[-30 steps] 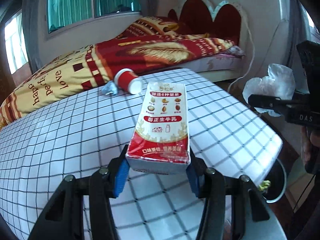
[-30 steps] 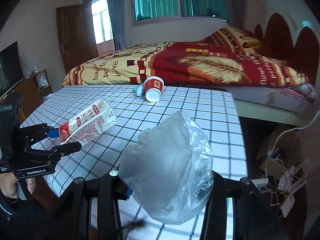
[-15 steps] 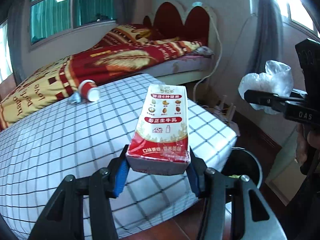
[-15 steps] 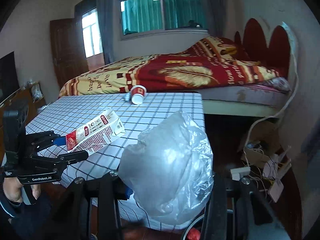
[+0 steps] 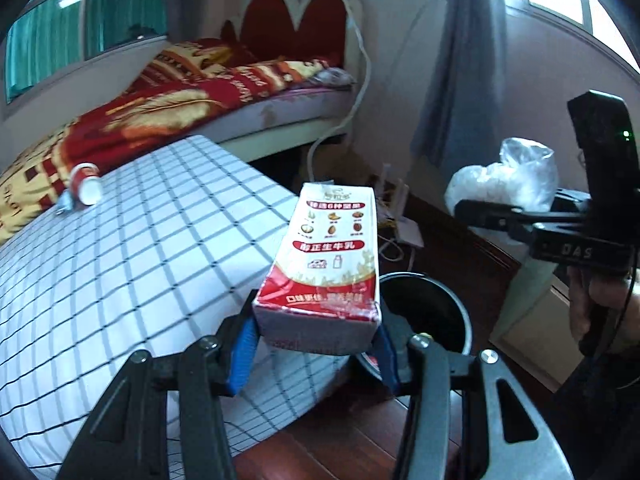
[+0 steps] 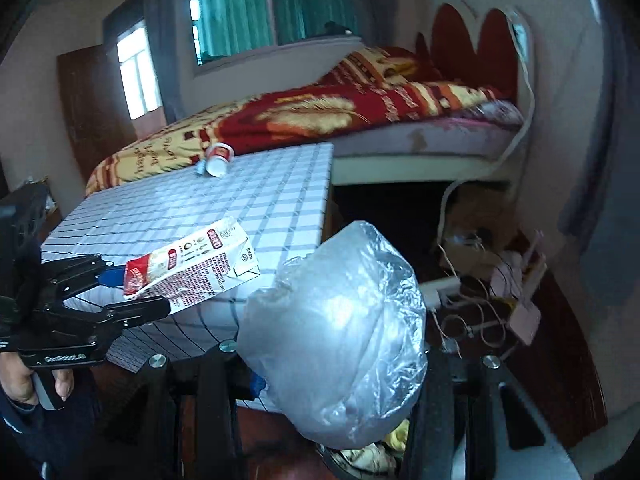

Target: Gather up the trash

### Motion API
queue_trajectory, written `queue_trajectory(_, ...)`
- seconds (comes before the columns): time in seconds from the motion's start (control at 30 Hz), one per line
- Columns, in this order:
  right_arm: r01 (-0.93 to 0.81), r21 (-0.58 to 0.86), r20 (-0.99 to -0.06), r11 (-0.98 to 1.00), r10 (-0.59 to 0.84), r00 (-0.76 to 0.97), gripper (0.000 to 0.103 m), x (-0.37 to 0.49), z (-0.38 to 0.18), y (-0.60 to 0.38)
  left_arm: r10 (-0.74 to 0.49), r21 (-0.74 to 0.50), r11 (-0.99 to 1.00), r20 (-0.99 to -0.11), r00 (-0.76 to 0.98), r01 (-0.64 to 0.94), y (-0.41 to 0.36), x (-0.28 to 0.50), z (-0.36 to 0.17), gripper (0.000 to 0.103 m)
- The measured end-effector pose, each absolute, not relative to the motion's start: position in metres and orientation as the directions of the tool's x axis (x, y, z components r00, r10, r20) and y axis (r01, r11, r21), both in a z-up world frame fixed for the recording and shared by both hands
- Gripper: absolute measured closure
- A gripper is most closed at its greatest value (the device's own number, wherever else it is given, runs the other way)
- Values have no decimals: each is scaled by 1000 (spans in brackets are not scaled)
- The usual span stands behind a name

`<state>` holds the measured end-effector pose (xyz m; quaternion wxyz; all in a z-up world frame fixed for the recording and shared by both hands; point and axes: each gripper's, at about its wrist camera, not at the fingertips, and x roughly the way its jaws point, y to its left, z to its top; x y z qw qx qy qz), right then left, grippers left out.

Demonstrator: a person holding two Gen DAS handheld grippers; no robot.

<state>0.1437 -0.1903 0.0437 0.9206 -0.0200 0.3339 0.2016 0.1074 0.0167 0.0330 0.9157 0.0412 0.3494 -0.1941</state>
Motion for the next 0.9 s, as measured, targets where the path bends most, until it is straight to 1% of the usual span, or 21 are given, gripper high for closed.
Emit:
queue_trajectory(0.23,-325,84,-653,942,299,696,57,131,26,-222,-377,-106,899,-685,624,426,-13,102,13,51)
queue_trajectory(0.47,-276,80,-702,958,251,667,57,121,0,-251,-409,-121,870,-718,564,477,-45,93,-5,51)
queue_trajectory(0.57,-262,83,-716,962,240,656,57,118,-7,-261,-413,-127,864,-733,541,488,-54,93,-13,51)
queue_trajectory(0.9,-236,91,-800,968,212,561,57,124,-60,-279,-396,-151,863,-794,461,482,-79,104,-51,51)
